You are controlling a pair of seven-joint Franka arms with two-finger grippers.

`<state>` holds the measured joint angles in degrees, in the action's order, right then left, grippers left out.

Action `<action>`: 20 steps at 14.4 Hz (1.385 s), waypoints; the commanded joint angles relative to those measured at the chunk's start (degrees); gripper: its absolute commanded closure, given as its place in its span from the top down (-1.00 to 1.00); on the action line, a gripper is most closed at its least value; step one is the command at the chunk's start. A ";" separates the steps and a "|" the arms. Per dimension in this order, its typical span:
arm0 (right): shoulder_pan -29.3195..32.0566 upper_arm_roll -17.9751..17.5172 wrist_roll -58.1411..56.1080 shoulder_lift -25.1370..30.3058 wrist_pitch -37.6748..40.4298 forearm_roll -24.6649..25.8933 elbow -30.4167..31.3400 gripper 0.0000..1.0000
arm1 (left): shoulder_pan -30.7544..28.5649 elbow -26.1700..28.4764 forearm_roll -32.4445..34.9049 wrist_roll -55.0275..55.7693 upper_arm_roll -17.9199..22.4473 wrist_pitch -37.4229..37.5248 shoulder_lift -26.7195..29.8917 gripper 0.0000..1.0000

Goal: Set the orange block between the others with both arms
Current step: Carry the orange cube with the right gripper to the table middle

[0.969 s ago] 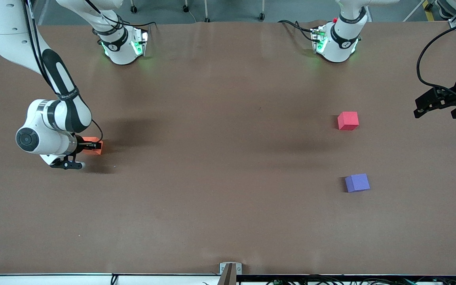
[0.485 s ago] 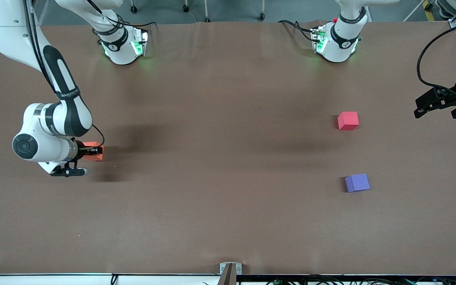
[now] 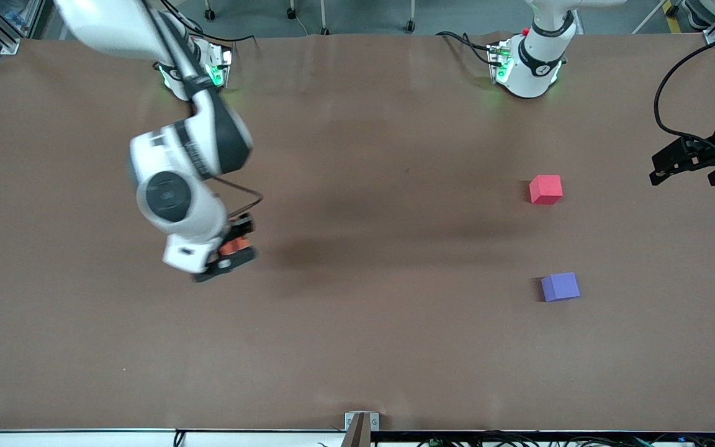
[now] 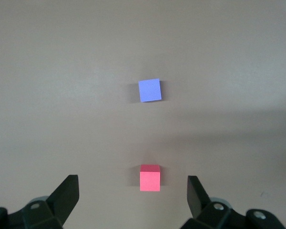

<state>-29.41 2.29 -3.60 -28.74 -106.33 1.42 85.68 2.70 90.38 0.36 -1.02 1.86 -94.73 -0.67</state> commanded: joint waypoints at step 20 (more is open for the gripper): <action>-20.60 -1.94 -31.73 -28.56 -7.83 4.20 -25.48 -0.05 | -0.94 1.55 -0.27 -1.18 -0.28 -0.63 1.63 1.00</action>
<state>-49.16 0.22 -34.76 -56.07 -114.48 4.41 62.29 2.40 90.43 0.36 -1.02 1.89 -94.73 -0.47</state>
